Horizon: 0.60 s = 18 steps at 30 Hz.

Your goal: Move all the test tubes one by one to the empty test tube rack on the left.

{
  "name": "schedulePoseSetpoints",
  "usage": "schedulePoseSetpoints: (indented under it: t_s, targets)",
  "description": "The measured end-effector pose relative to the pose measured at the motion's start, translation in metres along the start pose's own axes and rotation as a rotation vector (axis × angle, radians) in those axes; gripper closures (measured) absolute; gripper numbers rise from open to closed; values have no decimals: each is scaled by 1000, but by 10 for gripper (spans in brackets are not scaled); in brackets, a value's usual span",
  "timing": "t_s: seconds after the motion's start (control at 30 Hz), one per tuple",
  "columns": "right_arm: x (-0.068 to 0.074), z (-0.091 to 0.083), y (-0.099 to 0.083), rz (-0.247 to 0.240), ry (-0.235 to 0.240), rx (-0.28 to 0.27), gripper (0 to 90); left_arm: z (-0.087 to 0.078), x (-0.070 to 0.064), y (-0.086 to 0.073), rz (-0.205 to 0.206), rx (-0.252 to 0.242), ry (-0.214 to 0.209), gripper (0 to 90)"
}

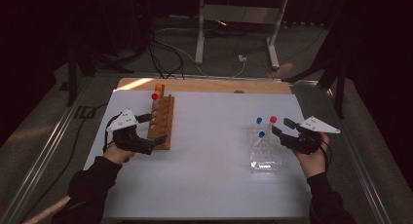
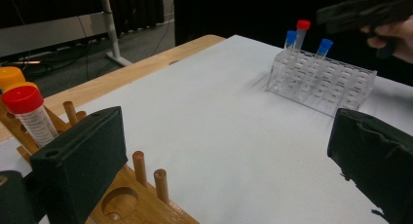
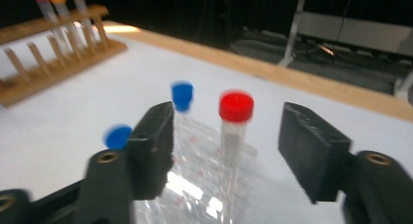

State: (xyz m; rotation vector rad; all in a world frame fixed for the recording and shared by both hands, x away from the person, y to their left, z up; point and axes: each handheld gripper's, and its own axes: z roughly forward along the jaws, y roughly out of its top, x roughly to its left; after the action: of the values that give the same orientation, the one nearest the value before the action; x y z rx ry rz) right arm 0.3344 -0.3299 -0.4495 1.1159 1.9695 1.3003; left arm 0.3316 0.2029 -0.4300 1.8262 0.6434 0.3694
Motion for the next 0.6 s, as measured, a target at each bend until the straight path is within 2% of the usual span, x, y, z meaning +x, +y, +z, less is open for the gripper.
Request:
schedulePoseSetpoints:
  t_s: [0.07, 0.17, 0.4, 0.6]
  targets:
    - [-2, 5, -5, 11, -12, 18, 467, -1, 0, -1, -3, -4, -2, 16]
    - [-4, 13, -9, 27, -19, 38, 506, -1, 0, -2, -5, -9, -4, 16]
    - [-6, 31, -10, 23, -28, 84, 610, -1, -2, -4, 2, -3, -10, 16]
    - [-4, 37, -10, 16, -26, 99, 737, -1, -1, -5, 3, 1, -10, 16]
